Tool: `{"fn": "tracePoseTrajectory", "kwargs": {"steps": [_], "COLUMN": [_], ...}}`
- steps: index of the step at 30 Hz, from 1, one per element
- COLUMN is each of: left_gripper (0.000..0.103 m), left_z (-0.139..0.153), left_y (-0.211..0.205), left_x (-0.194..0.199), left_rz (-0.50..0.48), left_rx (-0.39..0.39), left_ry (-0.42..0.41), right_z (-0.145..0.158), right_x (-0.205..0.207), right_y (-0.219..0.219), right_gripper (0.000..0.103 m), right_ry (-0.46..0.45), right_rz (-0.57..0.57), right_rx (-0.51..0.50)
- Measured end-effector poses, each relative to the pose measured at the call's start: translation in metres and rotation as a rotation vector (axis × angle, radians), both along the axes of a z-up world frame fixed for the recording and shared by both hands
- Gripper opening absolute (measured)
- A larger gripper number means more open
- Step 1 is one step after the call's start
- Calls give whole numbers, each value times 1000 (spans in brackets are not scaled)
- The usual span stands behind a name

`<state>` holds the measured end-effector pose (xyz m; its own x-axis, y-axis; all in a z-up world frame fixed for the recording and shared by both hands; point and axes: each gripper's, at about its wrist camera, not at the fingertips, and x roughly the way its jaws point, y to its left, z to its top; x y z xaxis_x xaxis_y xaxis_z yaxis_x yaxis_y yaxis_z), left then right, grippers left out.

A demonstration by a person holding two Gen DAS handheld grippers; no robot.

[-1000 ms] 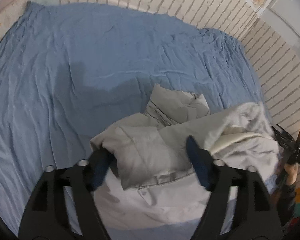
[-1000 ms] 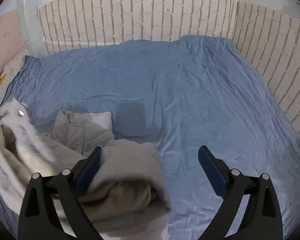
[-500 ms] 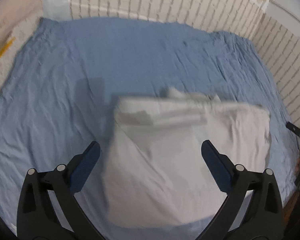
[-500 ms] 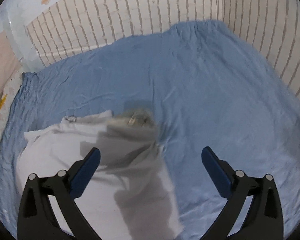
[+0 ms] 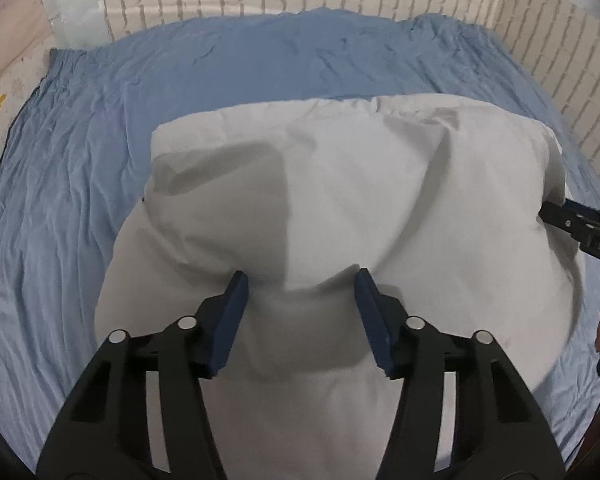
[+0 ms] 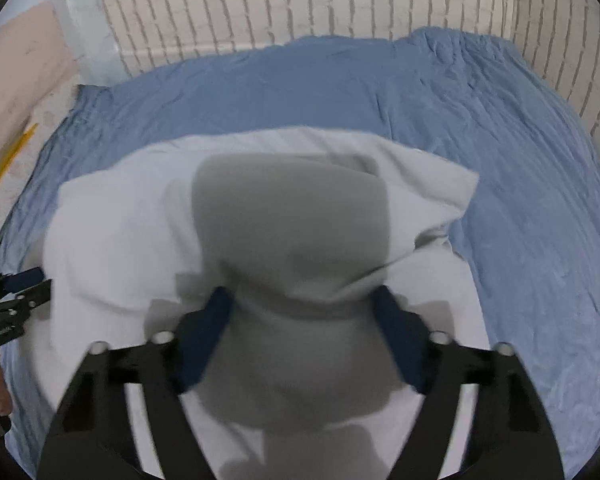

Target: Fold large clothes

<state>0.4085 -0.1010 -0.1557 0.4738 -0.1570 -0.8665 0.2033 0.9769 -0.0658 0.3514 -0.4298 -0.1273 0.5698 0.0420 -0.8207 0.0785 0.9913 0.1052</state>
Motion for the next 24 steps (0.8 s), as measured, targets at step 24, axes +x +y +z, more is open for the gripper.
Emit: {"fn": "tracePoseTrajectory", "kwargs": {"steps": [24], "left_gripper": [58], "left_z": [34], "left_y": [37], "left_x": [50], "left_rz": [86], "left_rx": [96], "left_ry": [-7], "right_z": [29], "right_x": [27], "right_y": [-112], "right_gripper": [81], "right_ry": [7], "right_rz": [-166], "right_rx": [99]}}
